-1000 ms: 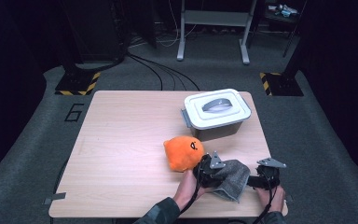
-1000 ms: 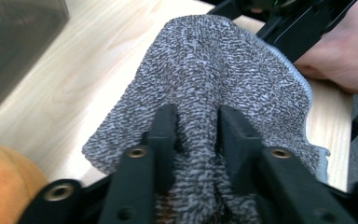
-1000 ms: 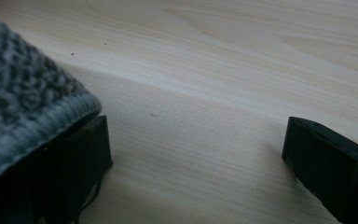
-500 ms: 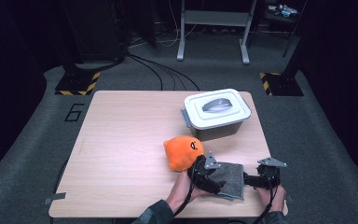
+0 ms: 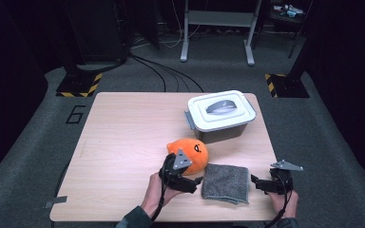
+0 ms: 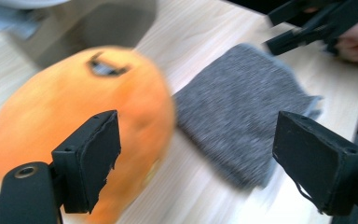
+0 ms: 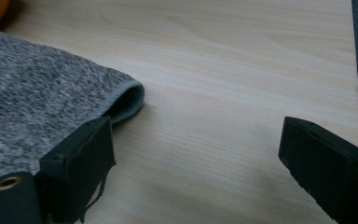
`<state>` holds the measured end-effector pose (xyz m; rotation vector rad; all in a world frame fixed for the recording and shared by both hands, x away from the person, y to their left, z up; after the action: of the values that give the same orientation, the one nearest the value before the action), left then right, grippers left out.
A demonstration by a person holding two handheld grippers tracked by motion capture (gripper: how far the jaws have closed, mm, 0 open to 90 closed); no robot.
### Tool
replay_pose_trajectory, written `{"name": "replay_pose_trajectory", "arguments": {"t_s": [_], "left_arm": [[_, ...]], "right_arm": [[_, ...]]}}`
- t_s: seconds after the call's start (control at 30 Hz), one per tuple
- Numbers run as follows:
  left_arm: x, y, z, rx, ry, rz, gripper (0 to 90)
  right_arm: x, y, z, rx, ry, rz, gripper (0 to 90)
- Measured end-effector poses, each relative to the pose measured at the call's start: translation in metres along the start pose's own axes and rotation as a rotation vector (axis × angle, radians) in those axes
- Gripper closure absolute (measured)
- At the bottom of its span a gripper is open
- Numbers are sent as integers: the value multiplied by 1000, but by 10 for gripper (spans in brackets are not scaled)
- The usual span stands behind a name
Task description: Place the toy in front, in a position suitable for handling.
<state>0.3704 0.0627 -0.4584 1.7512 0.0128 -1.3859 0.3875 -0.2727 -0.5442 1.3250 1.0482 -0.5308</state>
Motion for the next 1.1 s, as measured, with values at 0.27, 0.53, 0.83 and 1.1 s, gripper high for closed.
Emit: {"name": "replay_pose_trajectory", "arguments": {"t_s": [0.27, 0.53, 0.83, 1.1], "left_arm": [[-19, -27, -30, -94, 71, 24, 123], [-35, -67, -67, -219, 150, 30, 114], [-26, -115, -88, -314, 212, -38, 111], [-14, -152, -109, -415, 259, -87, 113]], "right_arm": [[-22, 13, -18, -52, -5, 25, 94], [-31, 26, -55, -125, 43, 28, 98], [-9, 28, -101, -215, 88, -37, 123], [19, 26, -120, -216, 78, -104, 138]]}}
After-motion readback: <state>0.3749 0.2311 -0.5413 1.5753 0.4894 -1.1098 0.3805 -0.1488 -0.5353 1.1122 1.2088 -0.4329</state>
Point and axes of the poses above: each handheld gripper's, and its own axes: x roughly forward along the jaws, y roughly out of its top, z roughly to its right, the point moved 5 cm from there along x, roughly forward along the jaws, and after that the axes turned 15 degrees about -z, right-handed, at the moved point
